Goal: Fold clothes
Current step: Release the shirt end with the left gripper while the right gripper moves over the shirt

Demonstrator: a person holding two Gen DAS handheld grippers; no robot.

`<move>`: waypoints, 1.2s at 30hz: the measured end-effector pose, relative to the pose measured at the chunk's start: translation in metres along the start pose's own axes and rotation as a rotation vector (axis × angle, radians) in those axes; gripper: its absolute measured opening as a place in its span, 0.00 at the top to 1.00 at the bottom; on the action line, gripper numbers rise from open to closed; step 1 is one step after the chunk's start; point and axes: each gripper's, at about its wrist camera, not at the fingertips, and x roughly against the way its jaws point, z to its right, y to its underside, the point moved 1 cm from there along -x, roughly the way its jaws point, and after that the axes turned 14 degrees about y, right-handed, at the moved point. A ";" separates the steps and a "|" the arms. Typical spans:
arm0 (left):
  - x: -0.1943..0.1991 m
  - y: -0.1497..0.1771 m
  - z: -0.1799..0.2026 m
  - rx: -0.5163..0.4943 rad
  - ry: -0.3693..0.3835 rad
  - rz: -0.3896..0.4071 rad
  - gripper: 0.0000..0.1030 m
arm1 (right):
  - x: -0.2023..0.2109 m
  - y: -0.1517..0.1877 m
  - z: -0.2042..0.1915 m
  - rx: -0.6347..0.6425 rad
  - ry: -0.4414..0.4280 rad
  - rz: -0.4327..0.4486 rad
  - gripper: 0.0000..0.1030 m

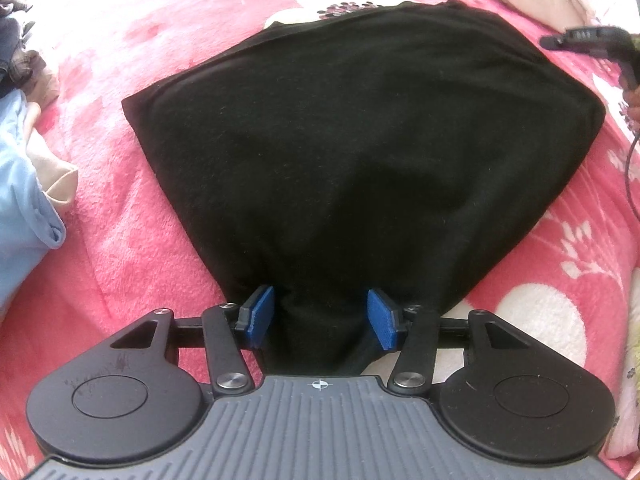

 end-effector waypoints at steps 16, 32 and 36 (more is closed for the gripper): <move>0.020 0.002 -0.009 0.035 0.052 0.051 0.50 | -0.013 -0.032 -0.019 -0.043 -0.082 -0.002 0.90; 0.066 0.015 -0.077 0.317 0.000 0.175 0.50 | 0.120 0.109 -0.200 0.845 -0.812 0.154 0.80; 0.067 0.018 -0.085 0.363 0.009 0.179 0.50 | 0.132 0.130 -0.228 0.932 -0.853 0.199 0.70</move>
